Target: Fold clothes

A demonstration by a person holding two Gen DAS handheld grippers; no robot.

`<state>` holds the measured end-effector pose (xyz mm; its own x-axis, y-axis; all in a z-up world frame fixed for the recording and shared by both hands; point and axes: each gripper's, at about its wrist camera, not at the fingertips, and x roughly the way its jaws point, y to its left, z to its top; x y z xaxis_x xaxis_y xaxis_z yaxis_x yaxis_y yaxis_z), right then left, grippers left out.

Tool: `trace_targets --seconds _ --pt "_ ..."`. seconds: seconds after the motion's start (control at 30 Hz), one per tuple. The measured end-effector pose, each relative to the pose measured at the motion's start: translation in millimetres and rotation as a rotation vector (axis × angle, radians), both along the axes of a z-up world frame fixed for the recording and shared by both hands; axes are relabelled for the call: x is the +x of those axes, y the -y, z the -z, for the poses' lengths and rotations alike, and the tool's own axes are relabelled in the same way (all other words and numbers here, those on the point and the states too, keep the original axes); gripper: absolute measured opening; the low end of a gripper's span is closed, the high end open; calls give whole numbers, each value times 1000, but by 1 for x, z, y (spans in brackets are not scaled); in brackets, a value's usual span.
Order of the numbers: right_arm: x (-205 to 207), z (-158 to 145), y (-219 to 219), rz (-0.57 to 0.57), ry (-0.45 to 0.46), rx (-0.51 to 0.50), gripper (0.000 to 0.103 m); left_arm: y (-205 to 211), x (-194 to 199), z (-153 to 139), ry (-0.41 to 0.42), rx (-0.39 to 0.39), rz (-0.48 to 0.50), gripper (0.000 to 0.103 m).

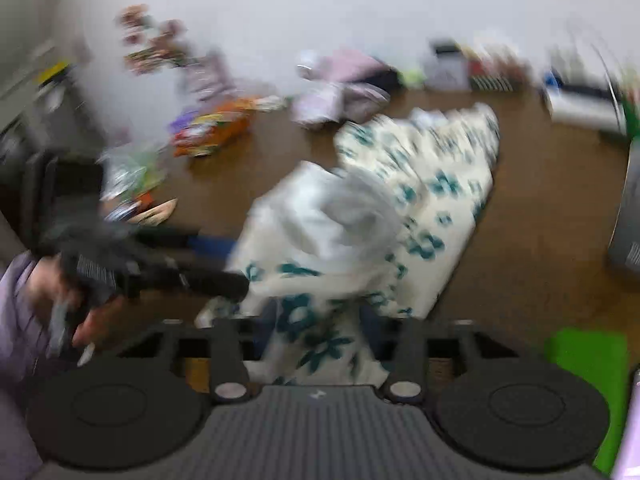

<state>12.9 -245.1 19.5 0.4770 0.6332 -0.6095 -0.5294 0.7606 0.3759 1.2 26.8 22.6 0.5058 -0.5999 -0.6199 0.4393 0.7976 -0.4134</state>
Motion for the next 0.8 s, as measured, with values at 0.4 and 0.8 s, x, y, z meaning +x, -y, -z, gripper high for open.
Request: trace_targets --seconds 0.4,0.8 --pt "-52 -4 20 -39 -172 152 15 -29 -70 7 -138 -186 -51 20" --pt "-7 13 -13 138 39 -16 9 -20 -8 23 -46 -125 -166 19"
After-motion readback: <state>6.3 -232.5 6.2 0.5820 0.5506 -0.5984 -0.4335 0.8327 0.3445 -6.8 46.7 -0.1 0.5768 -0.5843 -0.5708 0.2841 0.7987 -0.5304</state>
